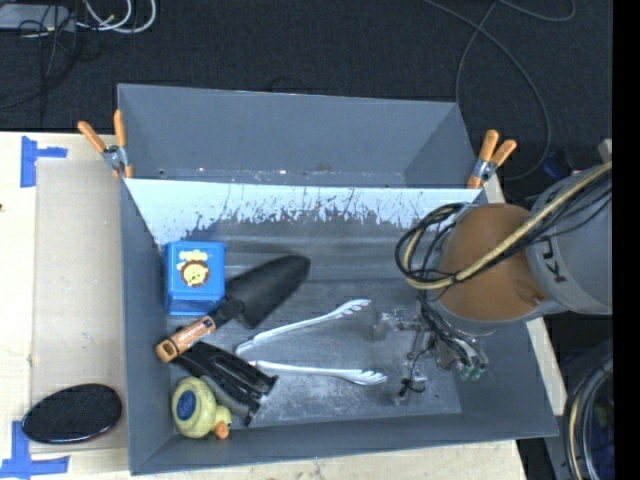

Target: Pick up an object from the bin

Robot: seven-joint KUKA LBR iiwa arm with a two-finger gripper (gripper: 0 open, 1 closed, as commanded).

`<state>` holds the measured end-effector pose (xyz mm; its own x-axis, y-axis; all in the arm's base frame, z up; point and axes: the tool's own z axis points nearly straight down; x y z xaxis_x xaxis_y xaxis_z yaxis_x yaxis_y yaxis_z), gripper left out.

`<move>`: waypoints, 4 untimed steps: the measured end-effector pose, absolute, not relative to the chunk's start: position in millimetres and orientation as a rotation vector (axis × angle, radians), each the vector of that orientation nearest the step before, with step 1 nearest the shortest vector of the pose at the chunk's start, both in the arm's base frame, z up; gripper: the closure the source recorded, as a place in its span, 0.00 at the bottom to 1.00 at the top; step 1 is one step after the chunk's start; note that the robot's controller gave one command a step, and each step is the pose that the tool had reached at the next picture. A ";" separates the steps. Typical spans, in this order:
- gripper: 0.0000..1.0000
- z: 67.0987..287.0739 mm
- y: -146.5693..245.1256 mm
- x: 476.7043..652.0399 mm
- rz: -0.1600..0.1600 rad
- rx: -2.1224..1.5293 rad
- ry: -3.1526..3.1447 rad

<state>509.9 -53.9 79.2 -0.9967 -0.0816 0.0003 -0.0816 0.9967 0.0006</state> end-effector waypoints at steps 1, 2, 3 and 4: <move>1.00 69.4 -16.3 522.0 0.005 0.299 -3.139; 1.00 69.4 -16.3 522.0 0.005 0.300 -3.139; 1.00 72.1 -15.4 519.9 0.005 0.311 -3.136; 1.00 70.2 -13.7 511.3 0.003 0.288 -3.137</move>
Offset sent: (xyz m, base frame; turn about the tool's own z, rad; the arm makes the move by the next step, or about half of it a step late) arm 0.0000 0.0000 0.0000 0.0000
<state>511.3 -13.7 70.2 -0.9832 -0.1822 -0.0083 -0.1822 0.9833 -0.0030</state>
